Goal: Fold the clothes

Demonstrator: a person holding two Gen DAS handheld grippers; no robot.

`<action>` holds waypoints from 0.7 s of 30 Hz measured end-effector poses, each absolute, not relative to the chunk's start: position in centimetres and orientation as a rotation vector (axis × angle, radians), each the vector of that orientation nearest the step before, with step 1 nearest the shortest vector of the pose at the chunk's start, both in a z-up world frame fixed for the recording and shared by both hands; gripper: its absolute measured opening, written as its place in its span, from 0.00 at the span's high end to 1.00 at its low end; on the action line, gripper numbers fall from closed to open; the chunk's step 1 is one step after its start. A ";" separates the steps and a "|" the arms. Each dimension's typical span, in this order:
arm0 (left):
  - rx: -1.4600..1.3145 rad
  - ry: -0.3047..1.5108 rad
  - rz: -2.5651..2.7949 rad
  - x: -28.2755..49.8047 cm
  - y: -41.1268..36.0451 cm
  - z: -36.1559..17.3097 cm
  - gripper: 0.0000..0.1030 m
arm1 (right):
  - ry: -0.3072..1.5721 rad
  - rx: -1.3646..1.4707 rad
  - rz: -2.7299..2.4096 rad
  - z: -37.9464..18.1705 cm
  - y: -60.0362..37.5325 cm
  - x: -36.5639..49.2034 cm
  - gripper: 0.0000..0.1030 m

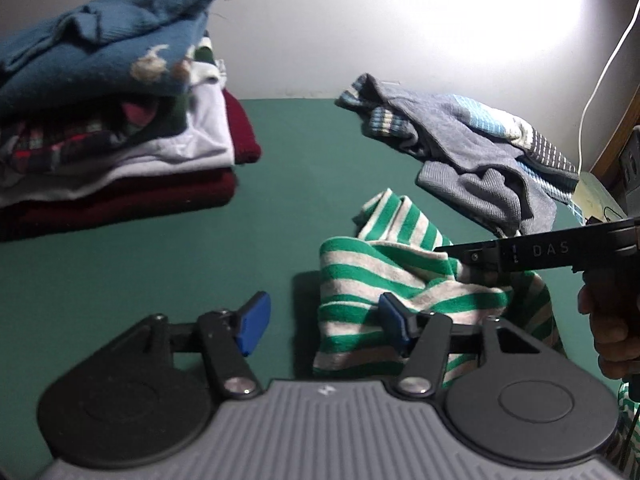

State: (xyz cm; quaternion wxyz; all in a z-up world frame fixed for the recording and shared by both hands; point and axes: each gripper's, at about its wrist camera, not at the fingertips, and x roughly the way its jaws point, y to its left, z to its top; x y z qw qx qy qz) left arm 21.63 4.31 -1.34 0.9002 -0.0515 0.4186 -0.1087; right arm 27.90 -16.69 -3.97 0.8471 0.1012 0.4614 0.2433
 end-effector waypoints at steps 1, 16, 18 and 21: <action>-0.105 0.881 -0.235 21.9 3.8 -1.7 0.60 | 0.963 0.186 0.522 -3.9 -16.7 27.6 0.62; 0.004 0.574 0.130 17.9 8.1 4.4 0.99 | 0.565 0.149 0.255 3.6 -22.0 20.4 0.93; 0.004 0.631 0.158 18.5 9.8 3.4 0.99 | 0.593 0.111 0.232 2.6 -21.8 20.5 0.92; -0.069 0.768 0.085 18.9 11.5 0.9 0.93 | 0.697 0.061 0.194 0.0 -21.3 21.4 0.84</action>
